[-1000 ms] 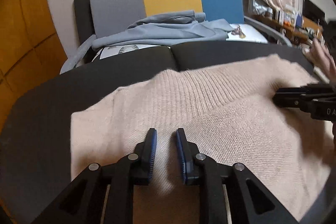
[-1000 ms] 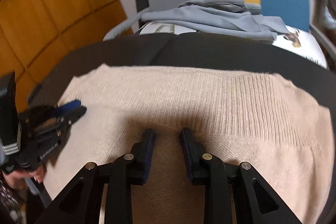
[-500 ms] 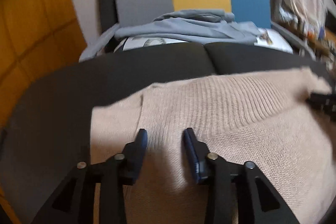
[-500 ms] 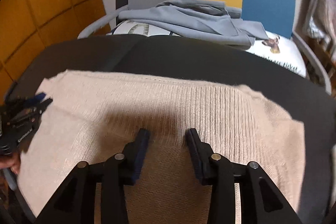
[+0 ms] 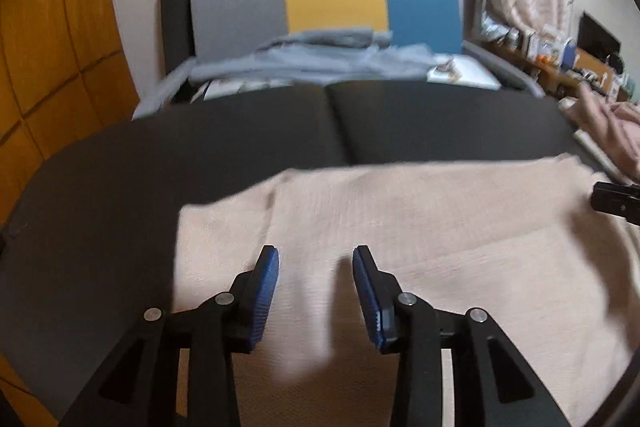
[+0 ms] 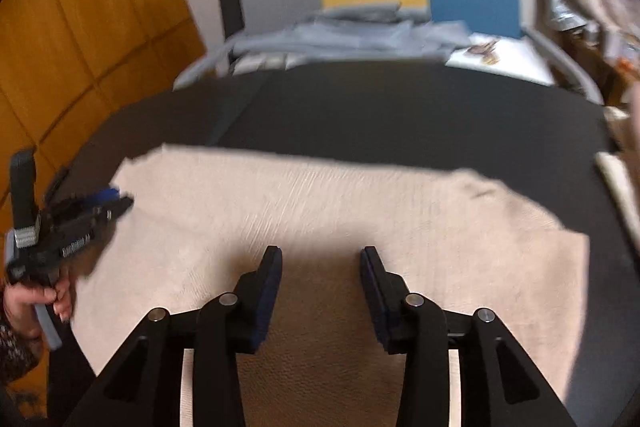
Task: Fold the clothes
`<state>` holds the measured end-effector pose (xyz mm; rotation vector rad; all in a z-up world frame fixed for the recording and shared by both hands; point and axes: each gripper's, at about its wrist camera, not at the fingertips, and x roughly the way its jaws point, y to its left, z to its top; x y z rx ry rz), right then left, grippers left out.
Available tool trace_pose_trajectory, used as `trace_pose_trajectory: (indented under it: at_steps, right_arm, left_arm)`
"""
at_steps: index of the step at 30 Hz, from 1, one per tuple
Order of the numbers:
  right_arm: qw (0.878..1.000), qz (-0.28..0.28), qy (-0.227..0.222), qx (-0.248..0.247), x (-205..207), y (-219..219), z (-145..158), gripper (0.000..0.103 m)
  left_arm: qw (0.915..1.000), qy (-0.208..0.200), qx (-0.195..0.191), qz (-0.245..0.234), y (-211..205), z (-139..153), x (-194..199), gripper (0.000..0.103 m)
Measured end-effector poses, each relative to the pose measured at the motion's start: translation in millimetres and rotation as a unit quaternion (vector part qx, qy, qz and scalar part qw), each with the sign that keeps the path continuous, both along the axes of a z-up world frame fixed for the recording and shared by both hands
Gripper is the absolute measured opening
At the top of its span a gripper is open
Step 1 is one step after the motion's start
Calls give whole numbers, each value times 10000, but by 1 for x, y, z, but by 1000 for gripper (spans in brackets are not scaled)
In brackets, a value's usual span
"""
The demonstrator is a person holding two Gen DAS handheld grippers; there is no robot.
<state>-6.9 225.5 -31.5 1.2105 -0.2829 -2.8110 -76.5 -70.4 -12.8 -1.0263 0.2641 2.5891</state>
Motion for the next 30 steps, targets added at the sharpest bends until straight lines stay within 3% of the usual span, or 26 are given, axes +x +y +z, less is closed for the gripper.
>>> trace_pose_trajectory:
  at_steps: [3, 5, 7, 13, 17, 20, 21, 23, 27, 28, 30]
  right_arm:
    - [9997, -129, -140, -163, 2, 16, -1, 42]
    - [9982, -201, -559, 16, -11, 23, -18, 40]
    - [9984, -297, -470, -76, -20, 34, -28, 43]
    - [9933, -840, -349, -713, -19, 54, -28, 45]
    - [9953, -697, 129, -656, 7, 43, -1, 48]
    - [9980, -438, 115, -447, 12, 28, 1, 48]
    - [9986, -392, 32, -362, 10, 24, -4, 48]
    - [9978, -506, -404, -156, 2, 21, -24, 49]
    - [9958, -664, -315, -538, 12, 36, -19, 51]
    - [9947, -753, -200, -675, 20, 44, -13, 52]
    - [9911, -981, -10, -896, 38, 61, -1, 66]
  left_arm:
    - [9996, 12, 162, -214, 20, 3, 6, 39]
    - [9991, 1, -389, -195, 40, -12, -6, 39]
    - [9963, -38, -856, -49, 47, -33, -21, 40]
    - [9975, -132, -689, 0, 42, -21, -19, 39]
    - [9995, -35, -268, 167, 32, -5, 5, 39]
    - [9997, 5, -23, 249, 29, 1, 20, 39]
    - [9997, -7, 4, 248, 31, -1, 23, 39]
    - [9989, -199, -356, 225, 39, -17, 23, 39]
    - [9981, 71, -614, 56, 39, -25, 39, 39]
    - [9986, 17, -518, 73, 36, -21, 41, 39]
    - [9998, -49, -150, 78, 30, -11, 46, 39]
